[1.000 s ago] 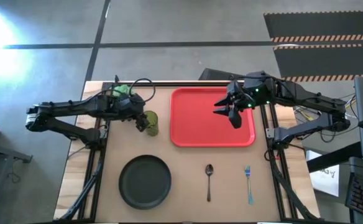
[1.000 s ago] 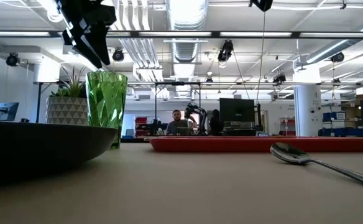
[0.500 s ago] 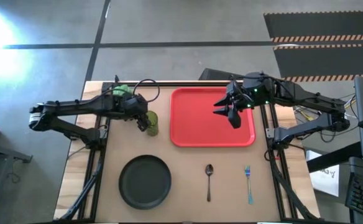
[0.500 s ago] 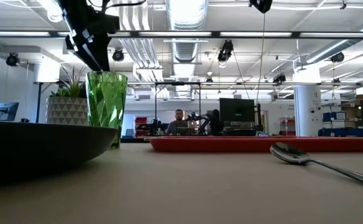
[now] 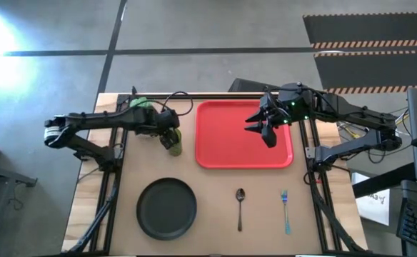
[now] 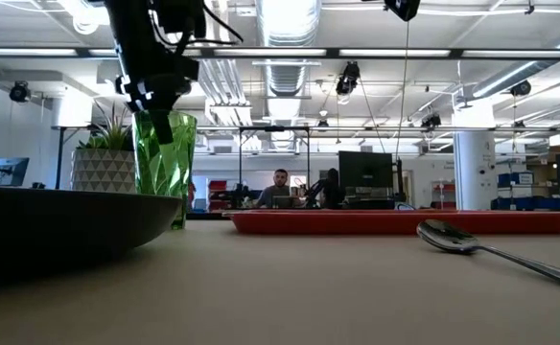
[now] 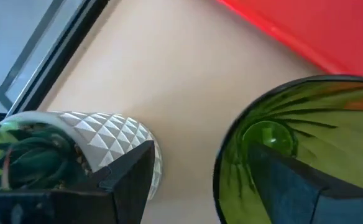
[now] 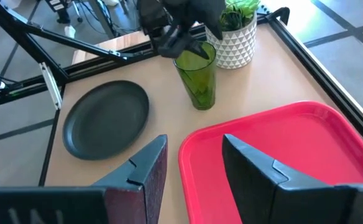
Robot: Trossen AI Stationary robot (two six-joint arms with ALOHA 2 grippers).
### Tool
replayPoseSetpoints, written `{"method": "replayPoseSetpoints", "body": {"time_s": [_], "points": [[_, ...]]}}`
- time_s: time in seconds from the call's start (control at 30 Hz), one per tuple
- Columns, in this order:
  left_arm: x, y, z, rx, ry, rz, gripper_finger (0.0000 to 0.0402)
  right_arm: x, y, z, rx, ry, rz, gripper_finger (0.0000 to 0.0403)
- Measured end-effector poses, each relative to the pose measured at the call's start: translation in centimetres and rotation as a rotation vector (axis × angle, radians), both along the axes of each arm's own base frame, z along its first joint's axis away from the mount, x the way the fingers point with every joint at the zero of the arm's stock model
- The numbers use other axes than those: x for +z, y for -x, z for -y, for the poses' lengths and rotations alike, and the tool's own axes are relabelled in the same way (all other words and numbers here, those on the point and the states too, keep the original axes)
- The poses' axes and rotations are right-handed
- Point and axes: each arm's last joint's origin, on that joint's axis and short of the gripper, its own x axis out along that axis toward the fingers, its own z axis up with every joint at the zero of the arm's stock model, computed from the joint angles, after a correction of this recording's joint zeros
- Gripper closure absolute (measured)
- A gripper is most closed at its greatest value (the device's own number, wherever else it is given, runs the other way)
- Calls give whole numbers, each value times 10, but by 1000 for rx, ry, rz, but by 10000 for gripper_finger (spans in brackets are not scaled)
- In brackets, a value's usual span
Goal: Pick and place plate/cup/fork/spoon on tray
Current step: Put the green cup on the top left of the red tray
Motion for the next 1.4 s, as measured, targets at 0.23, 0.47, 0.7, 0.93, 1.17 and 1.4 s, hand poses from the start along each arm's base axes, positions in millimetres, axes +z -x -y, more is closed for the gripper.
{"method": "replayPoseSetpoints", "body": {"time_s": [0.23, 0.47, 0.7, 0.93, 1.17, 1.4], "points": [[-8, -11, -1, -21, 64, -22, 240, 0, 0, 0, -1, 0, 0, 264], [-1, -10, 0, -42, 55, 6, 389, 0, 0, 0, -6, 3, -1, 268], [11, -11, -1, -42, 35, 42, 400, 0, 0, 1, -31, 18, -4, 271], [66, -34, -17, -56, -87, 345, 401, 0, 0, 1, -33, 15, -4, 275], [94, -54, -59, -38, -51, 488, 401, 0, 0, 1, -33, 15, -3, 275], [66, -90, -108, -70, 79, 299, 401, 0, 0, 1, -38, 7, 4, 277]]}}
